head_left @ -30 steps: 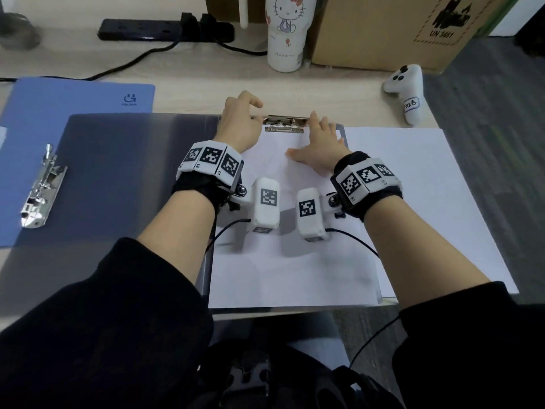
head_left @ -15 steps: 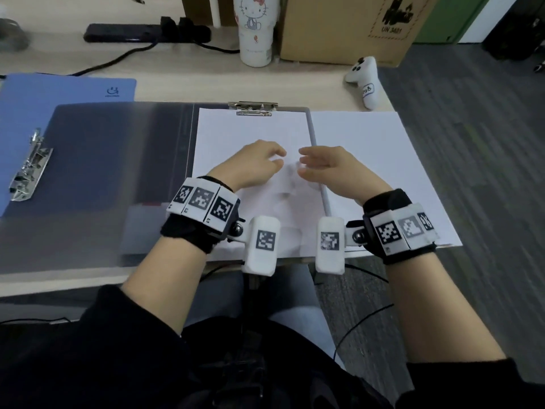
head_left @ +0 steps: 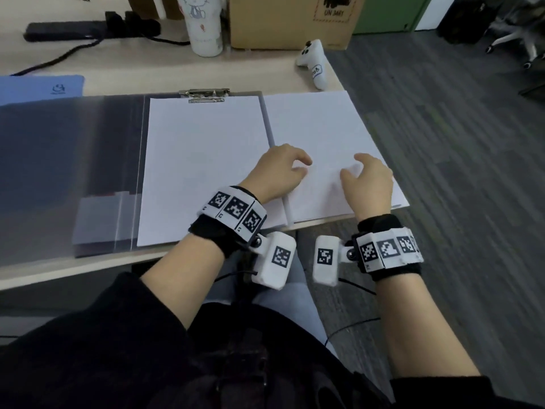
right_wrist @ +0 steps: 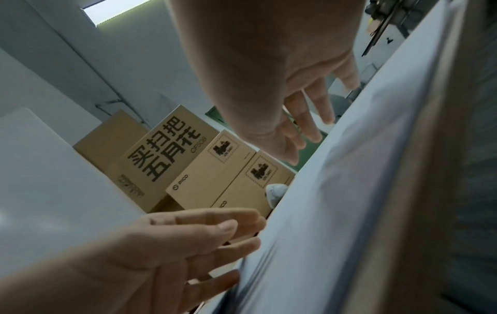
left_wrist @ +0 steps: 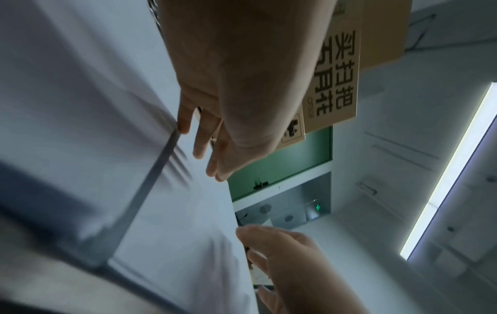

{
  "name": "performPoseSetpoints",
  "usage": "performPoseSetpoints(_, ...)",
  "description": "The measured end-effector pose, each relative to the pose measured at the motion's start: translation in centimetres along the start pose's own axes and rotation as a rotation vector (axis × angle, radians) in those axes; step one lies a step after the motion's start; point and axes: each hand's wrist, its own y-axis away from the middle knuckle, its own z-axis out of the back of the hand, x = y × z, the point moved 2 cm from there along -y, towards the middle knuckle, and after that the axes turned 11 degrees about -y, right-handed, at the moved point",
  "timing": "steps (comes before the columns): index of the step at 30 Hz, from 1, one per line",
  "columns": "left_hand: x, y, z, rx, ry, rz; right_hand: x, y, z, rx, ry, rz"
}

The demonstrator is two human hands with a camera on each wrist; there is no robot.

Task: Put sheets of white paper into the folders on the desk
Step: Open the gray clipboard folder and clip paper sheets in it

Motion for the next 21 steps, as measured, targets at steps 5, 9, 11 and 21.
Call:
performPoseSetpoints(5,-0.6,-0.9,-1.3,-0.018,-0.140,-0.004,-2.8,-0.2,0.4,0.084,0.273,-0.169)
performPoseSetpoints(9,-0.3,-1.4,-1.5,-0.029,-0.105,0.020,-3.7,-0.3,0.4,0.066,0.193,-0.183)
performPoseSetpoints(11,-0.1,-1.5,-1.6,-0.035,-0.062,0.042,-3.9,-0.6,0.6,0.032,0.168,-0.179)
performPoseSetpoints(21,0.3,-1.4,-1.5,-0.046,0.134,0.053,-3.7,-0.8,1.3,-0.120,0.060,-0.081)
